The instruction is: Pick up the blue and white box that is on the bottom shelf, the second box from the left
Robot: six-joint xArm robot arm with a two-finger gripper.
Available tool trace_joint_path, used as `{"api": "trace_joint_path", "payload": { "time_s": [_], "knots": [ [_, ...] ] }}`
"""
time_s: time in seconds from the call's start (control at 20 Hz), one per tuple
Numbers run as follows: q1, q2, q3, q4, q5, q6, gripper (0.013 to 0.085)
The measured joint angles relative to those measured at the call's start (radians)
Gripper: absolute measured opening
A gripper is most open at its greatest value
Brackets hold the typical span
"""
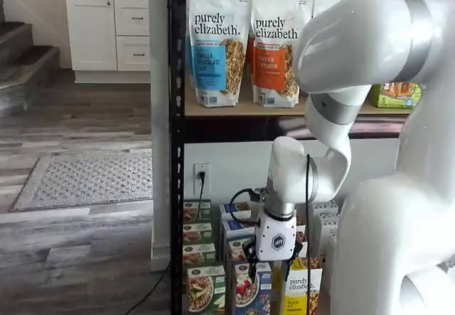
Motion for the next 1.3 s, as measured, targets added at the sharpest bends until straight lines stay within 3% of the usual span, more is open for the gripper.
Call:
{"api": "trace_joint_path", "payload": {
  "time_s": [0.75, 1.3],
  "knots": [
    [-0.014, 0.143, -0.066, 0.017, -0.127, -0.039, 0.0850],
    [-0.024, 0.270, -0.184, -0.069, -0.139, 0.033, 0.0850]
  ]
}}
